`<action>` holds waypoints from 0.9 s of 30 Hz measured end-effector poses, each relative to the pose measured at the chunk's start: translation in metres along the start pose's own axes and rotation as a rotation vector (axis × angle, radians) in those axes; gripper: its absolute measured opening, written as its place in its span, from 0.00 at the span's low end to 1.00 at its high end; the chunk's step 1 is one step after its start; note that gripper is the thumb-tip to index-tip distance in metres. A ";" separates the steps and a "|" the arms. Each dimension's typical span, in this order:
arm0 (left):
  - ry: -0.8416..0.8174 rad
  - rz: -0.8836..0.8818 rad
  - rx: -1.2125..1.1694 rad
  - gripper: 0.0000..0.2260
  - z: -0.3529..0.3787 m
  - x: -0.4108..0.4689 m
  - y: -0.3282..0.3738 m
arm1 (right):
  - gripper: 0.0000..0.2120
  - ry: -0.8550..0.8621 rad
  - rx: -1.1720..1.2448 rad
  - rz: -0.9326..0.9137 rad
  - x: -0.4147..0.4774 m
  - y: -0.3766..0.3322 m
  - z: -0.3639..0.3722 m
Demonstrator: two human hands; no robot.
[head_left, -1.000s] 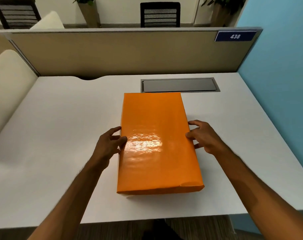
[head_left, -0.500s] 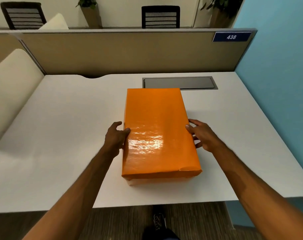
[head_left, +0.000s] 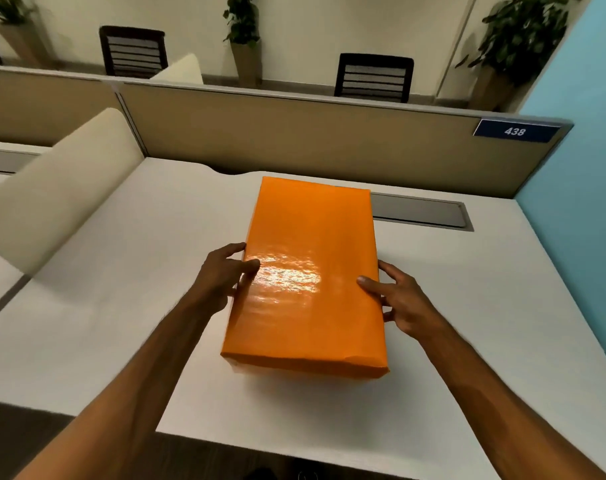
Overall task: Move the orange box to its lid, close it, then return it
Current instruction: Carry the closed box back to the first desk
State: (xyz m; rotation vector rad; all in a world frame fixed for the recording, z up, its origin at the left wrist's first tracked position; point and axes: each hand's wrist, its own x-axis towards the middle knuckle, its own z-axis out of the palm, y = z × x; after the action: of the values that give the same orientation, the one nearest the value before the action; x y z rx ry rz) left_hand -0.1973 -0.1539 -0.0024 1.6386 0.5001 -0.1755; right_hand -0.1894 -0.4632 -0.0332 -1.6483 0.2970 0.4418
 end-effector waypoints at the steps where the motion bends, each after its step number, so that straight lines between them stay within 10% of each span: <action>1: 0.017 0.005 -0.007 0.23 -0.007 0.003 0.003 | 0.44 -0.012 0.000 -0.011 0.005 -0.006 0.007; 27: 0.110 0.014 0.032 0.26 -0.304 0.244 0.062 | 0.37 -0.113 0.006 -0.005 0.209 -0.136 0.320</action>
State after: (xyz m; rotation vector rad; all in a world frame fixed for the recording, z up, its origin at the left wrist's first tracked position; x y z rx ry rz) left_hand -0.0072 0.1921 -0.0008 1.6890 0.5719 -0.0833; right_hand 0.0211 -0.1160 -0.0338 -1.6113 0.2093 0.5280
